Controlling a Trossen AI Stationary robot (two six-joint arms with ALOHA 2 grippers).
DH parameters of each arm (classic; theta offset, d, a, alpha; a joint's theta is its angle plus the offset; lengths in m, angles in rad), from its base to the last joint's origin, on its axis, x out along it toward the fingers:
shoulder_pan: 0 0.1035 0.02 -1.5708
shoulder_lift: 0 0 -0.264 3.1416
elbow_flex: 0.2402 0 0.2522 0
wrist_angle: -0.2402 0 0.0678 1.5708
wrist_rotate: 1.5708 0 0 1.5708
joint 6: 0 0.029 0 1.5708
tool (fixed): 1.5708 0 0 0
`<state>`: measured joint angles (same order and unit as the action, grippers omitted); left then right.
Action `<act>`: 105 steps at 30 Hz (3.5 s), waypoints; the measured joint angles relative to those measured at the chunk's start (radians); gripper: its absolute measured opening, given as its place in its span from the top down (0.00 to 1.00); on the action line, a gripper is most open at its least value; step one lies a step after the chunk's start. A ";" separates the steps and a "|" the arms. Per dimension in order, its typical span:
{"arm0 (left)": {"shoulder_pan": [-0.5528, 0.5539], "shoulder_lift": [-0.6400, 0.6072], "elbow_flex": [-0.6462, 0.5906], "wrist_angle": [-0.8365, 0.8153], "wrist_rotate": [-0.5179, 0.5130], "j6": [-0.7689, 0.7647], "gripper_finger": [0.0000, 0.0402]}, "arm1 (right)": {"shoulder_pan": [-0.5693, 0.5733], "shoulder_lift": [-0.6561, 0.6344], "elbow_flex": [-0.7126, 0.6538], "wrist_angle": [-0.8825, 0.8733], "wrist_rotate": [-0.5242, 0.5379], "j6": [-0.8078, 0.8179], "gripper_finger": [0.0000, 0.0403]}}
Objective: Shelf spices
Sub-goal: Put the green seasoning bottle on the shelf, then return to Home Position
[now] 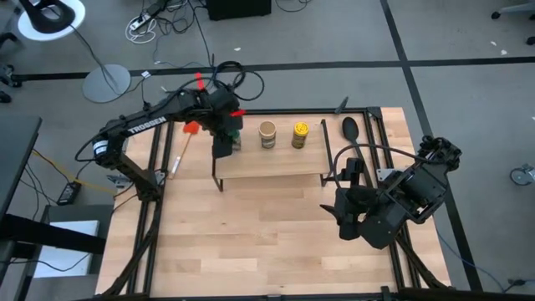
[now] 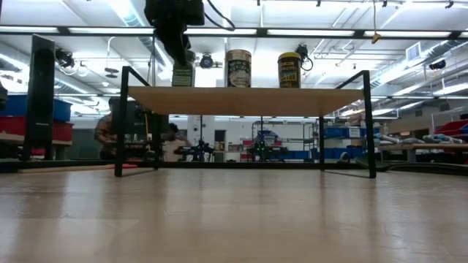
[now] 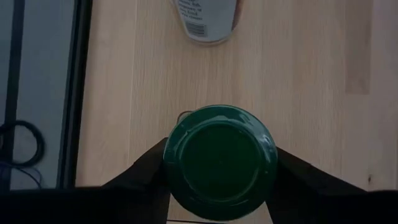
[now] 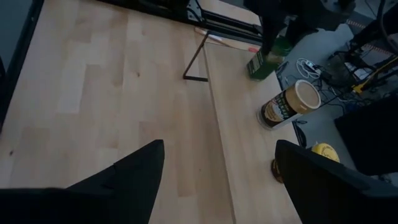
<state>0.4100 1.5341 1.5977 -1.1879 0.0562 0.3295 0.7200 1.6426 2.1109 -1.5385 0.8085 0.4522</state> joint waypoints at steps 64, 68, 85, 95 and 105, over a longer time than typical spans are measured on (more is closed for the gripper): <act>-0.112 -0.737 -0.004 0.226 -0.127 -0.264 0.28 | -0.059 -0.063 0.000 -0.033 0.298 -0.113 0.41; -0.112 -0.868 -0.044 0.208 -0.156 -0.296 0.30 | -0.054 -0.097 0.000 -0.033 0.303 -0.121 0.62; -0.111 -1.380 -0.468 0.201 -0.247 -0.414 0.93 | 0.038 -0.409 -0.123 -0.032 0.397 -0.129 1.00; -0.111 -1.455 -0.578 0.220 -0.200 -0.438 0.99 | 0.084 -0.851 -0.641 -0.026 0.402 0.192 1.00; -0.110 -1.455 -0.825 0.484 -0.075 -0.422 1.00 | 0.154 -1.108 -1.205 0.471 0.384 0.081 1.00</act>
<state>0.2996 0.0795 0.7723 -0.7039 -0.0190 -0.0921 0.8741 0.5348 0.9056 -1.0673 1.1924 0.5335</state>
